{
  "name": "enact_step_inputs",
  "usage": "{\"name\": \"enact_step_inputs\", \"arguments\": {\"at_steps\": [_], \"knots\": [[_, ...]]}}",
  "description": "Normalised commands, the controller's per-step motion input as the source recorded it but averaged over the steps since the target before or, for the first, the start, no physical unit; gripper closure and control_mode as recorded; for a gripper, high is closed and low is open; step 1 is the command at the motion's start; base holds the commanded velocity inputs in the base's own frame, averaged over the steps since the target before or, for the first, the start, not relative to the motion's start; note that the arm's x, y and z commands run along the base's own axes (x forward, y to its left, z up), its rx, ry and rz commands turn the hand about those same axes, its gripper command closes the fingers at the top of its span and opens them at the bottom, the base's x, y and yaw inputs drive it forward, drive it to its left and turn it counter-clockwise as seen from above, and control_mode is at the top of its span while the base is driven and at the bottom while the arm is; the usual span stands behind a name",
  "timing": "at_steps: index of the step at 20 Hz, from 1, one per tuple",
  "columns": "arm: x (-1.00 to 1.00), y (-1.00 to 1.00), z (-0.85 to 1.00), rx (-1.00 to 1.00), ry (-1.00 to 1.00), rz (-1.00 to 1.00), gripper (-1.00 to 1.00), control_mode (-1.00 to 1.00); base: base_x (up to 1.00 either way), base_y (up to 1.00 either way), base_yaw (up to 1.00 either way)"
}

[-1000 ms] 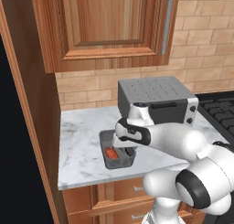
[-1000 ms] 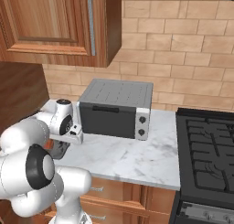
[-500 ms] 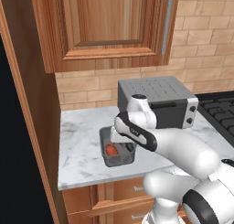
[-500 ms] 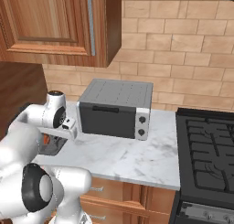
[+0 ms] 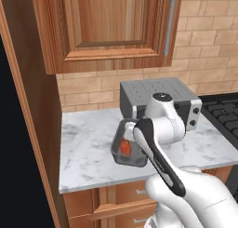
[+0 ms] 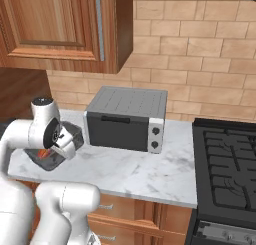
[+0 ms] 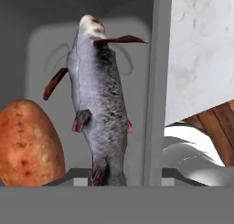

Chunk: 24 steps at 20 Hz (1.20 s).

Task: Place the tupperware on the top shelf of the fridge. Make space for the tupperware among the existing items by rearranging them on the shelves if needed. Close the fridge door when finished.

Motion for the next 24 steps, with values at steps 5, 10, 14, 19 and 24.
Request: {"name": "enact_step_inputs", "arguments": {"at_steps": [5,10,14,19,24], "knots": [[-0.29,-0.58,0.93,0.01,-0.13,-0.33,1.0,-1.0,0.0,0.0,0.0],[-0.37,-0.63,0.89,0.0,-0.07,-0.16,1.0,-1.0,0.0,0.0,0.0],[-0.37,-0.24,0.75,0.0,-0.12,-0.09,1.0,-1.0,0.0,0.0,0.0],[-0.33,0.11,0.57,-0.03,-0.11,-0.02,1.0,-1.0,0.0,0.0,0.0],[-0.26,0.0,0.27,0.0,-0.08,0.0,1.0,-1.0,0.0,0.0,0.0]]}}
